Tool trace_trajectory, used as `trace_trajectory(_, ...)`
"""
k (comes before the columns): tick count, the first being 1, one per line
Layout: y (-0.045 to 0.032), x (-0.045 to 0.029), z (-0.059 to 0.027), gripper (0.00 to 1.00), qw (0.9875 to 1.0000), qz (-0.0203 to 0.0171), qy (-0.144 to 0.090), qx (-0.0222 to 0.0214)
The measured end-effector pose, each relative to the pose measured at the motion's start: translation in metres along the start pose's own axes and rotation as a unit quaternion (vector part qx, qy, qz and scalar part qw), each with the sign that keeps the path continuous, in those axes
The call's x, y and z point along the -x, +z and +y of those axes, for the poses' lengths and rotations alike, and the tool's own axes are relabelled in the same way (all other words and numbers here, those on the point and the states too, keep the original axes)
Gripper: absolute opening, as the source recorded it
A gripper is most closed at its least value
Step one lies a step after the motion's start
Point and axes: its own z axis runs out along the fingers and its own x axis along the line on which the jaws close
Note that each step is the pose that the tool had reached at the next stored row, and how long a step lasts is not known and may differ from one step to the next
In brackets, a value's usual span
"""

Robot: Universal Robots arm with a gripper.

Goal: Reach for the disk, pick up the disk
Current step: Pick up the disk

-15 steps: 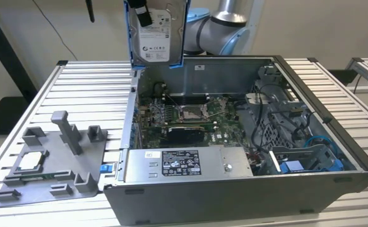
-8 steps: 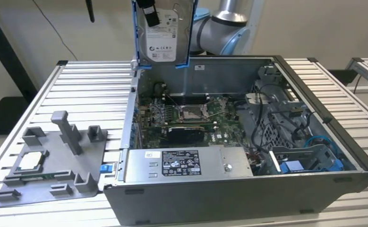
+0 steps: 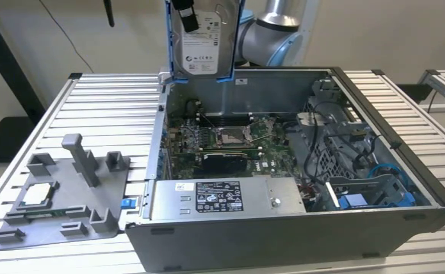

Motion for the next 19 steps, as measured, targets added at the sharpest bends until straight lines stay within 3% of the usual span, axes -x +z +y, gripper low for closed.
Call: trace_trajectory(19,0.0021,-0.0001,-0.0063,0.0,1.0,0.0002,0.0,0.0)
